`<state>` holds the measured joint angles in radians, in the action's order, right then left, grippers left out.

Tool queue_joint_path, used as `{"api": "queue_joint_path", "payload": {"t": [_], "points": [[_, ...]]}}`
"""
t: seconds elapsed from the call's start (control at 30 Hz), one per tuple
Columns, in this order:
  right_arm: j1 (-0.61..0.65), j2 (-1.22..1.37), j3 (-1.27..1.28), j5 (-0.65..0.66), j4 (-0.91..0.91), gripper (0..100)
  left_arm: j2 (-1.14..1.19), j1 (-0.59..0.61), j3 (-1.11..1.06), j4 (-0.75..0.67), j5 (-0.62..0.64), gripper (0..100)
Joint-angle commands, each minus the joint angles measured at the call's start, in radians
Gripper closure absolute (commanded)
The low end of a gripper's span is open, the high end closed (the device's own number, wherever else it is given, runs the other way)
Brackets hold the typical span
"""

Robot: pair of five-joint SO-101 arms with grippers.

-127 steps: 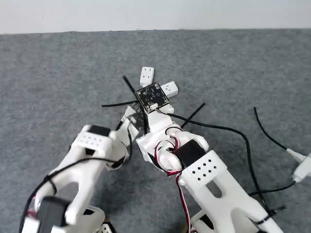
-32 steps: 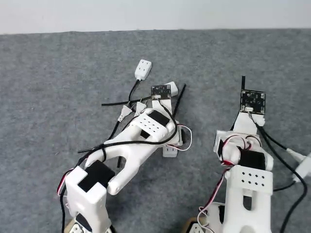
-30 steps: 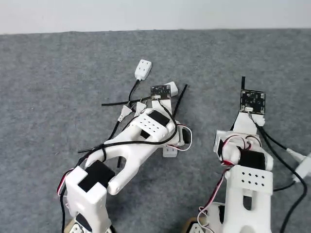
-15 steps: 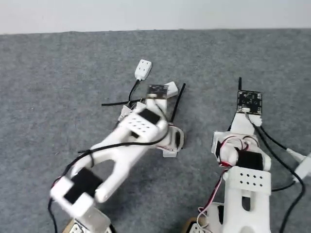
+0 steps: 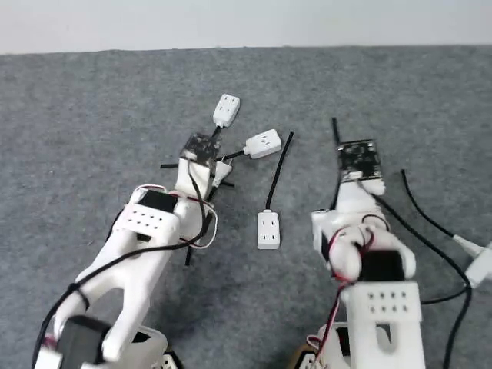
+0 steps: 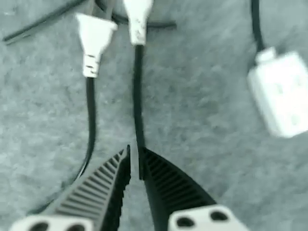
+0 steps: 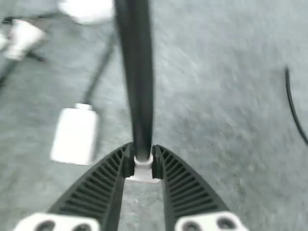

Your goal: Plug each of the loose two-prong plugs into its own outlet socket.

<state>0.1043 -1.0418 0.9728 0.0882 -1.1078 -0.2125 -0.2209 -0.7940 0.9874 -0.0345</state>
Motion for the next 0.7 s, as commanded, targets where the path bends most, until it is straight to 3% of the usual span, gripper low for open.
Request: {"api": "queue_joint_path", "payload": {"t": [0.0,0.2,0.4,0.5,0.67], "points": [[0.127,-0.154,-0.08,0.061,-0.07,99.1,0.115,-0.008,0.067,0.054,-0.117,98],[0.346,-0.277,-0.041,0.106,-0.116,99.1,0.201,-0.097,0.125,0.097,-0.324,98],[0.378,-0.17,0.04,0.044,-0.005,99.1,0.078,-0.16,0.028,0.044,-0.356,98],[0.305,-0.119,0.066,-0.051,0.102,99.1,0.021,-0.121,-0.002,0.012,-0.265,98],[0.252,-0.033,0.144,-0.201,0.265,99.1,-0.032,0.038,-0.004,-0.101,0.041,98]]}}
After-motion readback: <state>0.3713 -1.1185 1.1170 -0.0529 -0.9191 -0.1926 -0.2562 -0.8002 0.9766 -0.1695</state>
